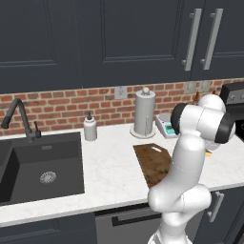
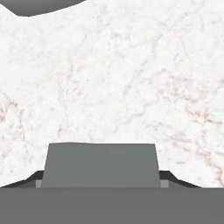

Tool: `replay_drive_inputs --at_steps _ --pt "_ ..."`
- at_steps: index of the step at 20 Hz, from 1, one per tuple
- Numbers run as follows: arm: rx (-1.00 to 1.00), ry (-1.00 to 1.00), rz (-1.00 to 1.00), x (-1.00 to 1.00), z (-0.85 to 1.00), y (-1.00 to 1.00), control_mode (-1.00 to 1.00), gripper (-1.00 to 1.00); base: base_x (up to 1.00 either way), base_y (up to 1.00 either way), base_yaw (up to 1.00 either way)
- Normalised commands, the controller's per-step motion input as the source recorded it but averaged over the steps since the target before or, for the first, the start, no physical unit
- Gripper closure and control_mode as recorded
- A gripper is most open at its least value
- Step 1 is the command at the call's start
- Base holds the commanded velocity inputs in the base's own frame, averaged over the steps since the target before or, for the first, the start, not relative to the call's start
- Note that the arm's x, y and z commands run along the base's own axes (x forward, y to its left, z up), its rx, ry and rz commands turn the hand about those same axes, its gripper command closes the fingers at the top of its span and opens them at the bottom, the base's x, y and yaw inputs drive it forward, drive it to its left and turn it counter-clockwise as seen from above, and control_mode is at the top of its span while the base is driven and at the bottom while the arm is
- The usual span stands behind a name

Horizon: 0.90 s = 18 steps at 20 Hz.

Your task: Pick up the sponge from the counter and clean the cutting board by briefly scrubbing or pressing down on the cutting board. Once finished, release the sponge.

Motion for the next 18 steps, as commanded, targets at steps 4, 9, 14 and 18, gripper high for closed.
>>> replay_drive_inputs --at_steps 4,9,14,18 --pt "0.00 0.00 0.00 0.00 0.00 0.00 -1.00 -1.00 0.00 0.00 0.00" --pt "0.00 0.01 0.00 -0.01 0.00 0.00 -1.00 -1.00 0.00 0.00 0.00" --pt "0.00 0.02 0.00 0.00 0.00 0.00 -1.00 -1.00 0.00 0.00 0.00" --pt "0.00 0.00 0.00 0.00 0.00 0.00 -1.00 -1.00 0.00 0.00 0.00"
